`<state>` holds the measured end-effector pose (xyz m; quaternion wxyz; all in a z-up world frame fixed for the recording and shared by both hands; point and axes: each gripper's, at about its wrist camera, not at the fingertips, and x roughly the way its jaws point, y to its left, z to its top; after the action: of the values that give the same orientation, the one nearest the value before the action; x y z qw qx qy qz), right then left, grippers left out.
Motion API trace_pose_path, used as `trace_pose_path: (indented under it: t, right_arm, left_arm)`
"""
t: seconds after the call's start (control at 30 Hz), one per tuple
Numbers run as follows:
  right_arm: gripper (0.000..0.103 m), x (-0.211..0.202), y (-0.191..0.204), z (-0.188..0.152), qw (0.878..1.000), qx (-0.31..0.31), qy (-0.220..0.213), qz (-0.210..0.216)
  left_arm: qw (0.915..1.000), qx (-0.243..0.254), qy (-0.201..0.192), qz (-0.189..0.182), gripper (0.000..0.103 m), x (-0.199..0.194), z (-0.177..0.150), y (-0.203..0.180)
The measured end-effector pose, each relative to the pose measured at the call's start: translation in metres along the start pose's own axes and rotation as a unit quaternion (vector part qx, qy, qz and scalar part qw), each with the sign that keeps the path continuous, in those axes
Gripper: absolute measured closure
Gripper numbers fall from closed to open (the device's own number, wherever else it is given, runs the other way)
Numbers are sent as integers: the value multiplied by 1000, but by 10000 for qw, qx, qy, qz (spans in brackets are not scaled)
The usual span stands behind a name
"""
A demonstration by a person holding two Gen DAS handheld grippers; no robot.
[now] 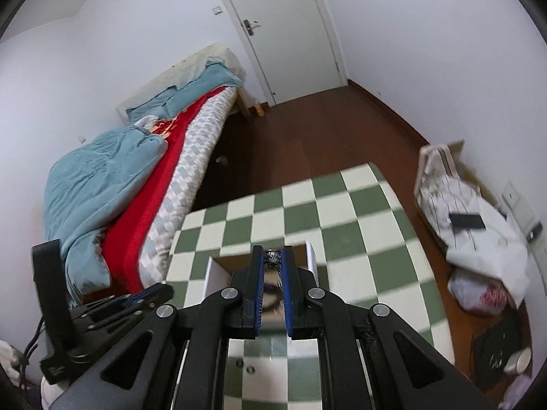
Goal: Organize jewelry
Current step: 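Carry the earring and silver chain into the box and open both tools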
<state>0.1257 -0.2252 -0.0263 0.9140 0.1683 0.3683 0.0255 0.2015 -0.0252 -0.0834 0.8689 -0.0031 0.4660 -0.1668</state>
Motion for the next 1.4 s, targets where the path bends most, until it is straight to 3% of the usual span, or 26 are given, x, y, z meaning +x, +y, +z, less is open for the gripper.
trace_pose_path:
  t: [0.17, 0.43, 0.6, 0.77, 0.8, 0.83, 0.87, 0.93, 1.0, 1.13, 1.17, 1.23, 1.4]
  right_arm:
    - [93, 34, 17, 22, 9994, -286, 209, -30]
    - [93, 118, 22, 25, 9943, -569, 828, -358]
    - [93, 164, 14, 23, 9891, -591, 1235, -546]
    - [92, 187, 0, 20, 9846, -392, 1620, -536]
    - [92, 189, -4, 19, 9842, -285, 1664, -524]
    - [92, 190, -6, 19, 9836, -222, 1720, -502]
    - [91, 190, -8, 18, 9831, -174, 1756, -482]
    - [78, 187, -11, 17, 9830, -145, 1767, -476]
    - [50, 184, -14, 16, 9833, -109, 1748, -491]
    - [43, 174, -17, 14, 9838, -73, 1719, -508]
    - [39, 172, -18, 13, 9837, -84, 1710, -545]
    - [16, 166, -18, 10, 9833, -150, 1684, -669]
    - [1, 156, -14, -7, 9780, -477, 1703, -1106]
  left_arm:
    - [9997, -14, 257, -3, 97, 30, 17, 4]
    - [9956, -61, 938, -44, 97, 90, 18, 11]
    - [9910, -254, 1296, -220, 97, 111, 18, 15]
    - [9891, -513, 1361, -226, 93, 114, 20, 22]
    - [9891, -551, 1348, -200, 90, 113, 22, 23]
    - [9894, -573, 1323, -187, 78, 112, 22, 24]
    - [9900, -597, 1274, -125, 56, 109, 23, 26]
    - [9911, -661, 1154, -18, 24, 104, 25, 29]
    - [9920, -703, 1044, 54, 22, 97, 27, 33]
    - [9934, -637, 875, 388, 1, 86, 24, 39]
    - [9935, -612, 835, 472, 1, 83, 23, 41]
    - [9930, -570, 753, 706, 1, 77, 17, 44]
    - [9902, -421, 541, 1217, 1, 64, -5, 44]
